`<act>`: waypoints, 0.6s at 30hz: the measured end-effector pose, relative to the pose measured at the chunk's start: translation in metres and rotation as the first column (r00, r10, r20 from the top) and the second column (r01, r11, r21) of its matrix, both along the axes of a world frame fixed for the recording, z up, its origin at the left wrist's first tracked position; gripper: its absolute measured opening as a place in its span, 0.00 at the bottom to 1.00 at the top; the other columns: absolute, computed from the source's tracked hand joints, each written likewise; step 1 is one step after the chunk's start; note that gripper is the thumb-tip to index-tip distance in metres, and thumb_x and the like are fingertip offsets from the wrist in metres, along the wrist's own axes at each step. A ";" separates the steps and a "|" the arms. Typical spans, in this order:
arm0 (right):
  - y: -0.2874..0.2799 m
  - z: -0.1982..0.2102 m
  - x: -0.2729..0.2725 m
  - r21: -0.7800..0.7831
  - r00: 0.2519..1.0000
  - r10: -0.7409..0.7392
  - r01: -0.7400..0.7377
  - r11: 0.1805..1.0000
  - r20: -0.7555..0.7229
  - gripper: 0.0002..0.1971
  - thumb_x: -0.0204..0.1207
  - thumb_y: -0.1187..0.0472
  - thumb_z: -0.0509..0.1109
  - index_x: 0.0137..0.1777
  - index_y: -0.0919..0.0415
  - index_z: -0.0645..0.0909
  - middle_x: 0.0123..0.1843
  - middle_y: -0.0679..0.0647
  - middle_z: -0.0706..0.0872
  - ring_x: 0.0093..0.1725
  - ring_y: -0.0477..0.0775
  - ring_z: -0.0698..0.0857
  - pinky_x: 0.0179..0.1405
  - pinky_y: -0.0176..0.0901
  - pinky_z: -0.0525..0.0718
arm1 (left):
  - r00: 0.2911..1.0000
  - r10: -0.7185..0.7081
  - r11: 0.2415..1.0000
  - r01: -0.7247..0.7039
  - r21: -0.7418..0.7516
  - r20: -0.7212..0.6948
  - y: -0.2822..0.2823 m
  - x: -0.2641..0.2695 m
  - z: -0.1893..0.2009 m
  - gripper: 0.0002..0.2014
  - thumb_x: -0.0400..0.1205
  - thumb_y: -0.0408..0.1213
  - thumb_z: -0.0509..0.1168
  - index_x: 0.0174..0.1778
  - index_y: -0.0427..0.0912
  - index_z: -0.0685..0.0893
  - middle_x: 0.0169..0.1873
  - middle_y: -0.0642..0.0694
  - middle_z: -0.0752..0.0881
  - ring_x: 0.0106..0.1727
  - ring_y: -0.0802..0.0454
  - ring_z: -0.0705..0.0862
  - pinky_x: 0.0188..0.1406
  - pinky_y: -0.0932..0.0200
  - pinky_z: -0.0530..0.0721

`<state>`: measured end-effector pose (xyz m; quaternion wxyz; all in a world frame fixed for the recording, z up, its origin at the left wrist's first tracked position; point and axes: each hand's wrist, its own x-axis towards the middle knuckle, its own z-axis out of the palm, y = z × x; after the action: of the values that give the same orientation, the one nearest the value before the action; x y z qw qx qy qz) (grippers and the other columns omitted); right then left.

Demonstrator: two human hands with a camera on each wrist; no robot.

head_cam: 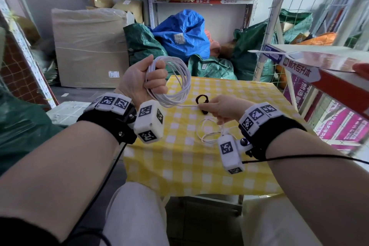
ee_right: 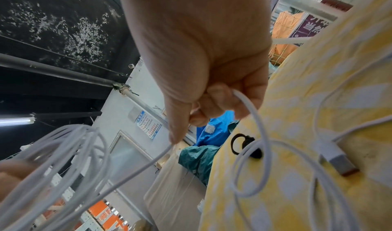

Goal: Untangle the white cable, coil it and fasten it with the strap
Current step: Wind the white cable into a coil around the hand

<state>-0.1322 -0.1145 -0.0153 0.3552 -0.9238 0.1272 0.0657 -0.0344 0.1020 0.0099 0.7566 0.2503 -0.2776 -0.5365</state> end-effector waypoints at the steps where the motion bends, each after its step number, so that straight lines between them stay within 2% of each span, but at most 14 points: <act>1: -0.002 0.000 -0.001 -0.043 0.999 -0.045 0.046 0.998 0.011 0.23 0.77 0.38 0.63 0.42 0.62 0.76 0.34 0.57 0.75 0.26 0.52 0.77 0.43 0.50 0.83 | 1.000 -0.022 1.000 0.022 0.008 0.018 0.001 -0.001 0.000 0.24 0.87 0.47 0.46 0.49 0.30 0.79 0.27 0.46 0.68 0.24 0.50 0.67 0.32 0.55 0.63; 2: -0.005 0.000 -0.001 -0.075 0.995 -0.093 0.095 0.993 0.029 0.25 0.77 0.39 0.63 0.48 0.65 0.80 0.36 0.58 0.75 0.27 0.52 0.77 0.39 0.48 0.82 | 0.998 -0.055 0.998 0.055 0.013 0.030 0.002 -0.001 0.001 0.24 0.87 0.47 0.46 0.49 0.30 0.79 0.26 0.46 0.68 0.24 0.50 0.67 0.31 0.55 0.63; 4: -0.010 0.001 -0.004 -0.098 0.983 -0.168 0.174 0.980 0.068 0.30 0.77 0.40 0.65 0.59 0.72 0.80 0.32 0.57 0.72 0.25 0.52 0.74 0.29 0.43 0.75 | 0.993 -0.106 0.994 0.104 0.031 0.053 0.005 0.002 0.001 0.23 0.87 0.47 0.46 0.48 0.31 0.78 0.26 0.46 0.68 0.23 0.50 0.67 0.30 0.55 0.63; 5: -0.012 0.001 -0.004 -0.110 0.977 -0.194 0.203 0.973 0.087 0.30 0.77 0.41 0.66 0.58 0.73 0.80 0.29 0.55 0.70 0.24 0.52 0.71 0.25 0.41 0.71 | 0.990 -0.122 0.991 0.118 0.055 0.075 0.005 0.003 0.002 0.22 0.87 0.46 0.47 0.47 0.32 0.78 0.25 0.46 0.69 0.23 0.51 0.67 0.29 0.56 0.63; 7: -0.014 0.000 -0.003 -0.151 0.965 -0.231 0.249 0.957 0.127 0.24 0.76 0.41 0.68 0.44 0.67 0.79 0.26 0.54 0.68 0.24 0.52 0.69 0.25 0.41 0.69 | 0.979 -0.143 0.983 0.122 0.139 0.147 0.005 0.003 0.001 0.18 0.86 0.46 0.52 0.44 0.36 0.79 0.22 0.48 0.71 0.20 0.53 0.65 0.25 0.58 0.62; 9: -0.017 0.000 -0.001 -0.156 0.947 -0.268 0.296 0.942 0.176 0.25 0.74 0.41 0.70 0.30 0.61 0.68 0.25 0.53 0.66 0.24 0.53 0.68 0.27 0.43 0.68 | 0.960 -0.171 0.962 0.114 0.249 0.221 0.003 -0.002 0.002 0.17 0.84 0.47 0.54 0.40 0.40 0.80 0.19 0.52 0.68 0.17 0.56 0.62 0.21 0.60 0.61; 10: -0.017 0.000 -0.001 -0.148 0.935 -0.291 0.322 0.935 0.201 0.27 0.73 0.41 0.71 0.27 0.59 0.63 0.25 0.53 0.65 0.24 0.52 0.67 0.27 0.43 0.67 | 0.952 -0.168 0.945 0.083 0.315 0.256 0.002 -0.006 0.002 0.18 0.84 0.48 0.53 0.37 0.41 0.80 0.18 0.53 0.68 0.16 0.57 0.60 0.20 0.62 0.60; 13: -0.018 0.003 -0.001 -0.125 0.904 -0.345 0.384 0.915 0.252 0.29 0.71 0.43 0.73 0.24 0.57 0.60 0.23 0.52 0.64 0.24 0.52 0.67 0.26 0.42 0.67 | 0.930 -0.115 0.866 -0.079 0.494 0.350 -0.003 -0.018 0.003 0.20 0.81 0.50 0.50 0.31 0.43 0.77 0.14 0.54 0.69 0.12 0.59 0.58 0.17 0.63 0.56; 16: -0.013 0.007 -0.001 -0.072 0.888 -0.361 0.395 0.916 0.283 0.29 0.71 0.45 0.74 0.23 0.58 0.60 0.22 0.51 0.63 0.23 0.52 0.65 0.25 0.42 0.64 | 0.910 -0.099 0.779 -0.181 0.601 0.403 -0.009 -0.026 0.003 0.18 0.82 0.50 0.49 0.34 0.42 0.70 0.13 0.53 0.66 0.10 0.61 0.61 0.15 0.64 0.55; 18: -0.008 0.011 -0.001 -0.030 0.882 -0.364 0.390 0.921 0.299 0.28 0.72 0.47 0.73 0.23 0.58 0.60 0.23 0.52 0.63 0.24 0.53 0.65 0.28 0.43 0.65 | 0.895 -0.112 0.728 -0.221 0.649 0.431 -0.012 -0.029 0.001 0.20 0.85 0.50 0.45 0.35 0.41 0.69 0.13 0.53 0.66 0.10 0.60 0.61 0.13 0.65 0.57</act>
<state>-0.1333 -0.1224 -0.0048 0.3343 -0.8959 0.2541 -0.1452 -0.0633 0.0898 0.0107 0.5435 0.6338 -0.2169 -0.5059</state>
